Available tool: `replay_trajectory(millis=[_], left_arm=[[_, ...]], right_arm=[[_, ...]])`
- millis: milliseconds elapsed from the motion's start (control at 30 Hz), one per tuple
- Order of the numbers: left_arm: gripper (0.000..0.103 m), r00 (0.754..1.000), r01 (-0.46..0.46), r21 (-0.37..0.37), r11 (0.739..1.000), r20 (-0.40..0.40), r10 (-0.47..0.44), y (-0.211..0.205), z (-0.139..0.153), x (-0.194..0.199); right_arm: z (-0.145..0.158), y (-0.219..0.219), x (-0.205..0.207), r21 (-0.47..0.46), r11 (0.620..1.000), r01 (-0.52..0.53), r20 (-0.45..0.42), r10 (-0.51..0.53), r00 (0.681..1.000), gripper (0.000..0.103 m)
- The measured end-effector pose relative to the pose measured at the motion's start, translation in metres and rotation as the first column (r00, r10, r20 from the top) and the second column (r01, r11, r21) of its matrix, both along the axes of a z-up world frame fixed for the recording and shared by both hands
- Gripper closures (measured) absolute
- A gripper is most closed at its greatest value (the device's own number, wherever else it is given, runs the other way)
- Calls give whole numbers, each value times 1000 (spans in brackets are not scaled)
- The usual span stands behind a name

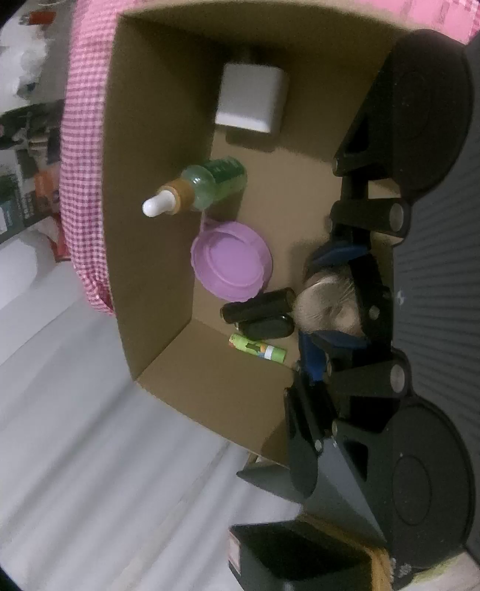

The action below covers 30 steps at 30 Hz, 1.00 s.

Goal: Organize rigid objects
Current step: 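Carry the gold jar into the box and open the right tool, then move the right tool to the white pill bottle and grasp it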

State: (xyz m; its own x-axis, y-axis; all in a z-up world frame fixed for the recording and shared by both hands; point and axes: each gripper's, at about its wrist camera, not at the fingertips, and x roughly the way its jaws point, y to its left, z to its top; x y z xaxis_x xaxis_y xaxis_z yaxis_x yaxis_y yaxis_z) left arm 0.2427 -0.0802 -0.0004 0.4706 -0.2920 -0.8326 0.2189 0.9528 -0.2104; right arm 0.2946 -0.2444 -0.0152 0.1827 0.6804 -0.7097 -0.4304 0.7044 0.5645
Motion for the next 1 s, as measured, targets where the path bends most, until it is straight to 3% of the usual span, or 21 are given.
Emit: replay_trajectory(millis=[267,367,533,600,733,800,933,1000], left_arm=[[17,996,4,16,1000,91,-6,-3,16,-14],[10,983,-1,16,1000,182,-2,-2,28,-33],[1,960,27,0,1000,280,-26,-1,44,-76],[0,952,46,-16,999,305,-39,1,48,-95],[0,938,66,-15,998,341,-57,4,57,-127],[0,938,73,-25,997,340,-60,7,60,-140],[0,941,96,-51,994,330,-74,15,62,-158],[0,932,64,-20,998,358,-53,18,61,-170]], right_arm=[[19,-8,-12,17,999,32,83,-33,996,59],[36,-23,-31,71,994,82,163,-93,982,45],[53,-49,-81,152,972,181,293,-219,931,35],[57,-57,-106,168,963,209,337,-255,906,26],[62,-69,-152,197,938,285,380,-341,860,16],[65,-75,-176,213,920,328,400,-389,830,5],[70,-82,-217,243,888,390,442,-459,770,0],[70,-80,-231,222,880,419,458,-474,752,0]])
